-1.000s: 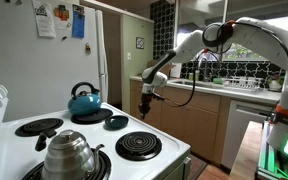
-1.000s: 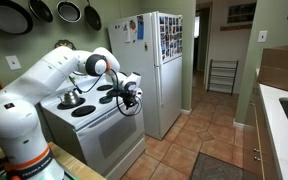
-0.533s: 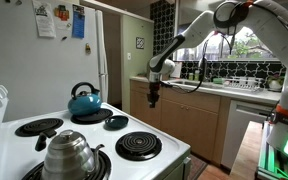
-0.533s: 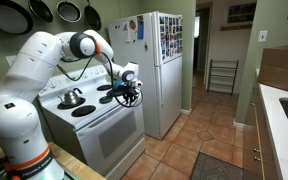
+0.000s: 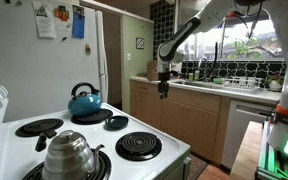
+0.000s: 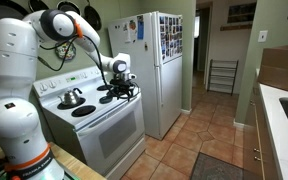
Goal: Push the oven door until its closed fully
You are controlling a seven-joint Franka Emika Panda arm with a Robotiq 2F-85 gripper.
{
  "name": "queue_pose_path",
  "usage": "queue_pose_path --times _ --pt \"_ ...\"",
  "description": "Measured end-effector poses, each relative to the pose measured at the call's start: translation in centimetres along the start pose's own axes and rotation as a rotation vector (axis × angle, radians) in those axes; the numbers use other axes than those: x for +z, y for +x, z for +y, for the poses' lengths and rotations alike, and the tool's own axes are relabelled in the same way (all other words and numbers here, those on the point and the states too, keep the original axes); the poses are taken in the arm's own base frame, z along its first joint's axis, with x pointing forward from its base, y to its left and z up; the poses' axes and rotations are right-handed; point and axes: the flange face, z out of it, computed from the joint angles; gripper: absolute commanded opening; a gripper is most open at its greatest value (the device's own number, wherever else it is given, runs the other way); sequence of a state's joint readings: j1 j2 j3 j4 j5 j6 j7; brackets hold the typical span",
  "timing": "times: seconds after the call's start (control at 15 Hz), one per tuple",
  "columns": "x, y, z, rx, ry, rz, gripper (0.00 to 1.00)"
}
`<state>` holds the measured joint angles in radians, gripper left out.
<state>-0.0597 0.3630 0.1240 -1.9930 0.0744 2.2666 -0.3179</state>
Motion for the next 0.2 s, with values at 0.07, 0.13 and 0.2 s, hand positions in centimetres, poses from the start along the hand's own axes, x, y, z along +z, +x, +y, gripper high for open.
queue_pose_path --times 0.07,0.13,0.2 --pt "-0.36 -1.00 -0.39 -0.041 -0.001 -0.015 1.00" --pt "-0.73 -1.40 -0.56 -0.048 -0.001 -0.015 1.00" --pt "-0.95 -1.35 -0.58 -0.048 -0.003 -0.012 1.00"
